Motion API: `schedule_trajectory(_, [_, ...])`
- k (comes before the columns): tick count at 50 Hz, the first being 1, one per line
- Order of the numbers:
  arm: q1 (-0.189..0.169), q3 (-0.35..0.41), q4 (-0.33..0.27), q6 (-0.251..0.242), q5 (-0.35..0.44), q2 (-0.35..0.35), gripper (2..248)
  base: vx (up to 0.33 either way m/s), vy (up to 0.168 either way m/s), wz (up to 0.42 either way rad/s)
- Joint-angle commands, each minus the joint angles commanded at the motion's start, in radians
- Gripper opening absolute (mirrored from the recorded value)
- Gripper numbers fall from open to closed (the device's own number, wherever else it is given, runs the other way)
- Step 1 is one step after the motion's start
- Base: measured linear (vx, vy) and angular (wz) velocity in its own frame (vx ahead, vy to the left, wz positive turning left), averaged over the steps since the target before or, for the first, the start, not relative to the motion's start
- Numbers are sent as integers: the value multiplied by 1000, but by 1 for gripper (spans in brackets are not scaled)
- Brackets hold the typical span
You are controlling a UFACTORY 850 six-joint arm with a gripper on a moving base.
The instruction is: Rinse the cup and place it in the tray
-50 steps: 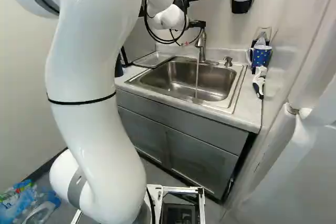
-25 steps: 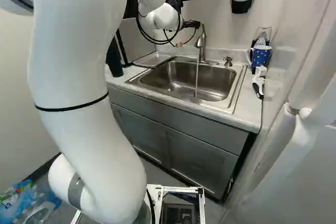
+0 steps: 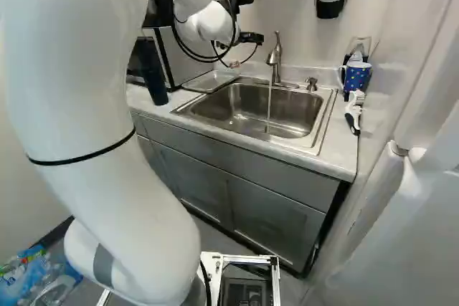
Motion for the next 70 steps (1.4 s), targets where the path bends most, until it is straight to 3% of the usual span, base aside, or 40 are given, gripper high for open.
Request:
schedule_trajectory(15, [14,19,4,0,-112,18,247,0,0,0])
schedule_trajectory(62, [13,43,79,0,-512,40,247,0,0,0])
schedule_trajectory(70, [11,60,87,0,-545,57,247,0,0,0])
